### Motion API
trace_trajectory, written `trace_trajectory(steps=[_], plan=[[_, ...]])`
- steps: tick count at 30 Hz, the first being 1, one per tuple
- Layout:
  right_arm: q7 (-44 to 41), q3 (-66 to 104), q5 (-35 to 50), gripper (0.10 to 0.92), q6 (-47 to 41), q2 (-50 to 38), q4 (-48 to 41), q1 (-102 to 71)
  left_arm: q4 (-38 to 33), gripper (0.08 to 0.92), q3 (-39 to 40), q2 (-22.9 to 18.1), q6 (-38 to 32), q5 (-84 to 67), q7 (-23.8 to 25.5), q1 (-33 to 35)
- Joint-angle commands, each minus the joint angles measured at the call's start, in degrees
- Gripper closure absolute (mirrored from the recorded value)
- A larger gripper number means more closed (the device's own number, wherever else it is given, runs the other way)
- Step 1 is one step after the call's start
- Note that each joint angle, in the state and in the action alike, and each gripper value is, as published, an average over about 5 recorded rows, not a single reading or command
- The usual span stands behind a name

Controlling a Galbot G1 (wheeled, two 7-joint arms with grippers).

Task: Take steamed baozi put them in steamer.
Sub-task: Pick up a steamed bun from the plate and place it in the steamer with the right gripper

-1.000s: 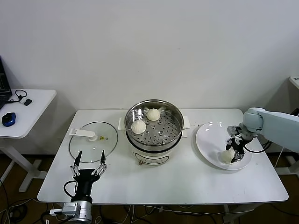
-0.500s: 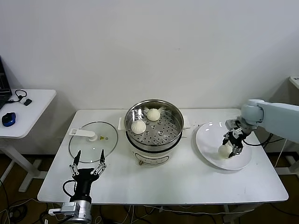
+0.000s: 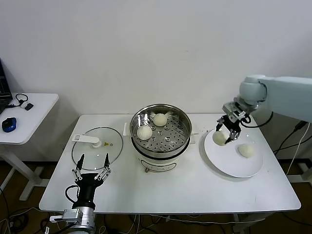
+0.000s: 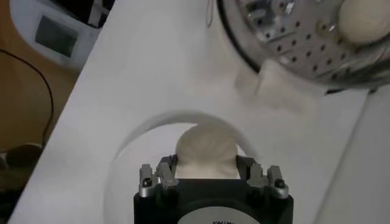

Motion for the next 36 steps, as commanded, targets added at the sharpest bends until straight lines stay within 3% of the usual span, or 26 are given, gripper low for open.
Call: trace_trajectory(steps=[1,21,36], plan=[[0.33,1.2,-0.55,0.374,6.47,8.49,2.43,7.27,0.01,0.177,-0.04,0.09,0.03,-0.04,0.03,-0.09],[8.16,9.33,-7.95,0.372,25.49,20.62,-1.6,-2.76,-0.07,0.177,-0.48,-0.25,0.05,0.01,-0.12,0.22],[6.74,10.5,-11.6,0.364,29.55,22.13,-4.87,-10.96,0.03,0.177,-1.12,-0.26,0.09,-0.27,-0.21,0.15]])
